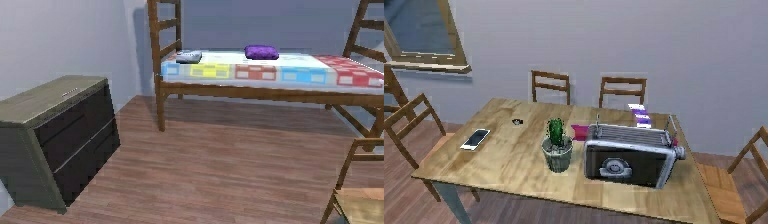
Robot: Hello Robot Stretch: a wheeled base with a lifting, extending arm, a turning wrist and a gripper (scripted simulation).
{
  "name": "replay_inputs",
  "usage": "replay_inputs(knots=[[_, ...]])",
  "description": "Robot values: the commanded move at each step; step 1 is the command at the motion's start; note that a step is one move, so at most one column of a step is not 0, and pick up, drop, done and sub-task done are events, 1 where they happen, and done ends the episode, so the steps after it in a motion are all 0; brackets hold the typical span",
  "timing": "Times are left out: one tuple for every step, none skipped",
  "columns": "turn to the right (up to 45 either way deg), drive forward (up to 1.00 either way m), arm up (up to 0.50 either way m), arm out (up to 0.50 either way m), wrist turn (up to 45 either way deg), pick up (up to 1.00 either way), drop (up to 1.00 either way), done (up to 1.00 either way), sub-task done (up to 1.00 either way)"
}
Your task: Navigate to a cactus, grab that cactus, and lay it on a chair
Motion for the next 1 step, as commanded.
replay_inputs(knots=[[0.0,0.00,0.34,0.00,0.0,0.00,0.00,0.00,0.00]])
